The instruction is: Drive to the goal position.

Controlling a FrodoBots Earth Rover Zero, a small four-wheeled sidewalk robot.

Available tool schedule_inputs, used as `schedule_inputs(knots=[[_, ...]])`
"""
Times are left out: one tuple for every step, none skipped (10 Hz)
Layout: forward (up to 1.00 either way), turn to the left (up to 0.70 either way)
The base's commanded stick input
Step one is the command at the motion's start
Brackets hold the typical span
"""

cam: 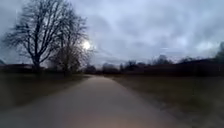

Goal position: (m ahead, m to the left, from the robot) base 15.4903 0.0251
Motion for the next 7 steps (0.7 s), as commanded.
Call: schedule_inputs(knots=[[1.00, 0.04], [1.00, 0.04], [1.00, 0.04], [1.00, 0.04], [1.00, 0.04], [1.00, 0.04], [1.00, 0.04]])
